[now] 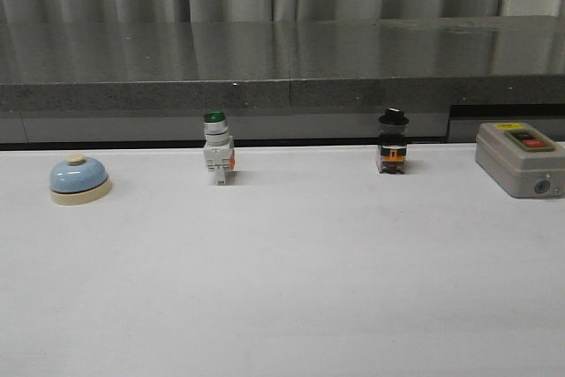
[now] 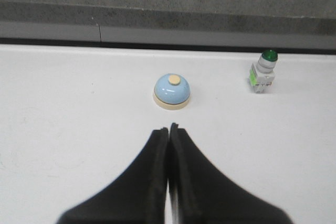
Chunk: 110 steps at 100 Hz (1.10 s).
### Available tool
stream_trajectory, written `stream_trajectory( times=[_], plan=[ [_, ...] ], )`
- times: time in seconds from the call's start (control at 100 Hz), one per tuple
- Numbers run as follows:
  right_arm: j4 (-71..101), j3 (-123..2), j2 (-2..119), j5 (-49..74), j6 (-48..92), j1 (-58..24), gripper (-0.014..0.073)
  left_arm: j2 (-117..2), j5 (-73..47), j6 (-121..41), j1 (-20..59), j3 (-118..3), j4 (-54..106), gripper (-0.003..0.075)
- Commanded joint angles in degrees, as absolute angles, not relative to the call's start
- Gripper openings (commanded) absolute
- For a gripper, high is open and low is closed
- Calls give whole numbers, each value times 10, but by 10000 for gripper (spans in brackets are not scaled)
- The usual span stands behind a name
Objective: Place and press bell with both arms
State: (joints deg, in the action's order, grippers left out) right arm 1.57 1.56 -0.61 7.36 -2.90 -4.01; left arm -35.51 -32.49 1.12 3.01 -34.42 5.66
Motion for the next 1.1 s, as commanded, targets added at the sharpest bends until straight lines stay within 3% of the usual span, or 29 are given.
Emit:
stream_trajectory(
  times=[0.0,0.49,0.58,0.63,0.72,0.78,0.81,0.95,1.09],
  plan=[
    [15,7,-17,22,-28,-37,-60,-413,-329,18,30,-409,63,-20],
    [15,7,-17,22,-28,-37,-60,-583,-340,-19,30,-511,62,6],
    [15,7,-17,22,-28,-37,-60,-588,-340,-21,30,-516,62,144],
    [15,7,-17,22,-28,-37,-60,-589,-340,-26,30,-517,62,272],
    [15,7,-17,22,-28,-37,-60,-589,-340,-29,30,-517,62,575],
    [15,7,-17,22,-28,-37,-60,-589,-340,-29,30,-517,66,702],
    [15,7,-17,22,-28,-37,-60,-589,-340,-29,30,-517,67,720],
    [15,7,-17,22,-28,-37,-60,-595,-330,-29,30,-519,69,641],
    [15,7,-17,22,-28,-37,-60,-639,-327,-29,30,-550,69,642]
  ],
)
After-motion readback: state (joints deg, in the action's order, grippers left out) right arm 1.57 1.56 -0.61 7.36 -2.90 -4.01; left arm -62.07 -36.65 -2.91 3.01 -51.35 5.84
